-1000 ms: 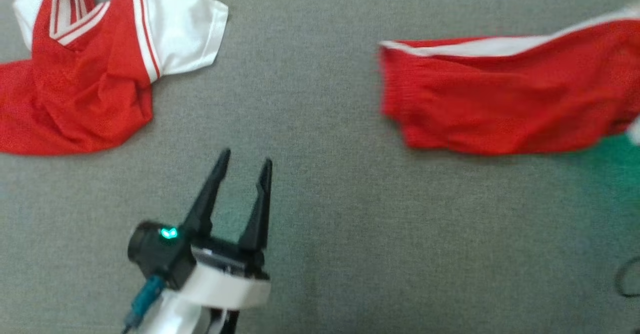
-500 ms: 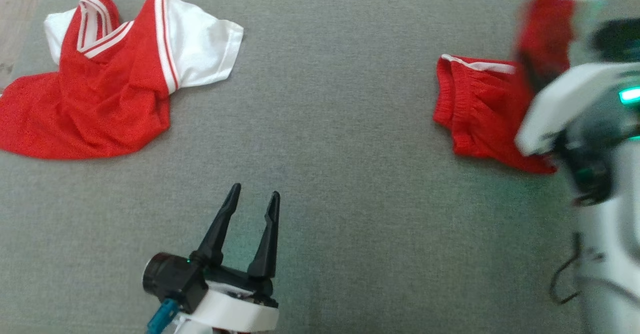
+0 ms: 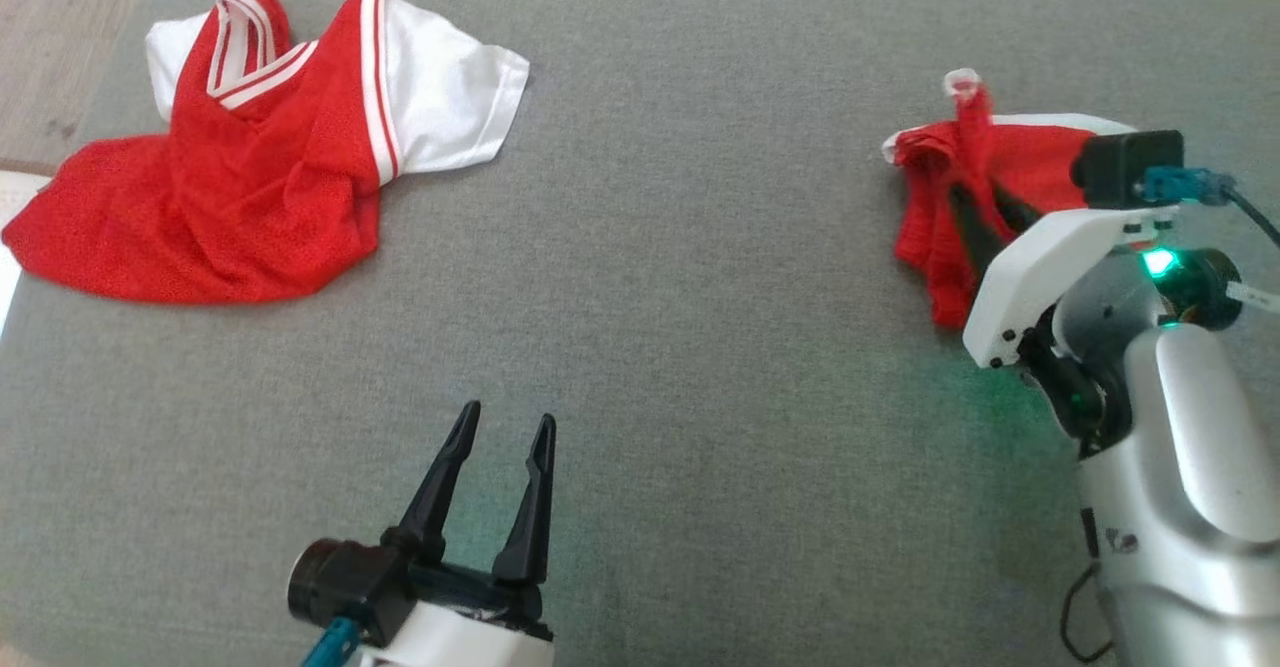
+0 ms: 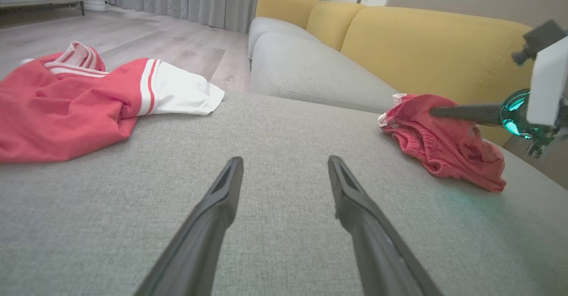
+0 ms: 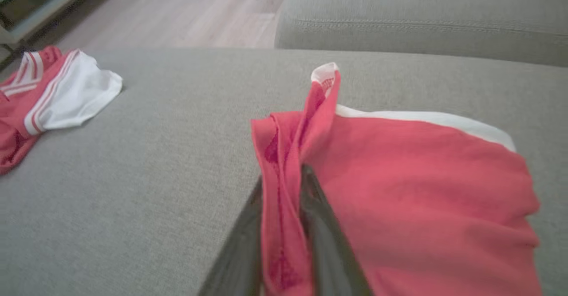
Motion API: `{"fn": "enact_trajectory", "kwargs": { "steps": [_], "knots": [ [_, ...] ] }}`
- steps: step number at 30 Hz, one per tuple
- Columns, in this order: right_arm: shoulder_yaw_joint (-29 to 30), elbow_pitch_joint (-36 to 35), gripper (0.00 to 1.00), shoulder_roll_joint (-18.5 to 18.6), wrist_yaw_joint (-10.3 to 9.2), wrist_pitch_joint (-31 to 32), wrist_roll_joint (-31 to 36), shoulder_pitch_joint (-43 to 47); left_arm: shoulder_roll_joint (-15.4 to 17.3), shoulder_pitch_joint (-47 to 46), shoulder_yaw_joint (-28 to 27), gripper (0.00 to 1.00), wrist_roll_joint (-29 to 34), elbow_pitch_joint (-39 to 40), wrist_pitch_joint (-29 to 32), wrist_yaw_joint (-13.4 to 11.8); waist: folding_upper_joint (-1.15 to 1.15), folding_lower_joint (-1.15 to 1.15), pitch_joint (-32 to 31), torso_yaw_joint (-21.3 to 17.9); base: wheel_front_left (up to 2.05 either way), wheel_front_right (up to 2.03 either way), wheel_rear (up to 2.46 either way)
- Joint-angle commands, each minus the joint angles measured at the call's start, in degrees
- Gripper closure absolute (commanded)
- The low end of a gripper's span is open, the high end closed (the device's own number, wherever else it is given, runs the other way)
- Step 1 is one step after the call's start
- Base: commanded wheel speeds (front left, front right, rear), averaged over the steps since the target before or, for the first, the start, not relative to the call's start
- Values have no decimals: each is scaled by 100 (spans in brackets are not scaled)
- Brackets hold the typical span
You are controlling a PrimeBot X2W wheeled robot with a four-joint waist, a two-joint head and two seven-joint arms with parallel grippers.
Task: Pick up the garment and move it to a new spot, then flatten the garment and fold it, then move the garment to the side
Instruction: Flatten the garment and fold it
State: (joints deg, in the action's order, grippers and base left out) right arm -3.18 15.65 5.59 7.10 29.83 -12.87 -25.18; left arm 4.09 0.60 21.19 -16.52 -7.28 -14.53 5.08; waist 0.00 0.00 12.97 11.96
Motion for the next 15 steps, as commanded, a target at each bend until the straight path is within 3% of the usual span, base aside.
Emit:
{"fn": "enact_trajectory", "kwargs": {
  "steps": [1,6,10,15],
  "knots": [
    [-143,-286,0,-124,39,-143,-156,13,-45,-20,-232,0,55,131,-47,7,0,0,-83,-44,0,0,0],
    [-74,-937,0,-59,39,-708,-587,677,-76,60,-363,0,143,130,-47,32,0,0,-383,-139,0,0,0],
    [344,-1499,0,230,39,-1343,-72,1383,-91,162,-548,0,236,177,-47,21,0,0,-620,-263,0,0,0],
    [833,-1787,0,140,39,-2185,602,2166,-104,387,-783,0,348,271,-47,12,0,0,-901,-450,0,0,0]
  ]
}}
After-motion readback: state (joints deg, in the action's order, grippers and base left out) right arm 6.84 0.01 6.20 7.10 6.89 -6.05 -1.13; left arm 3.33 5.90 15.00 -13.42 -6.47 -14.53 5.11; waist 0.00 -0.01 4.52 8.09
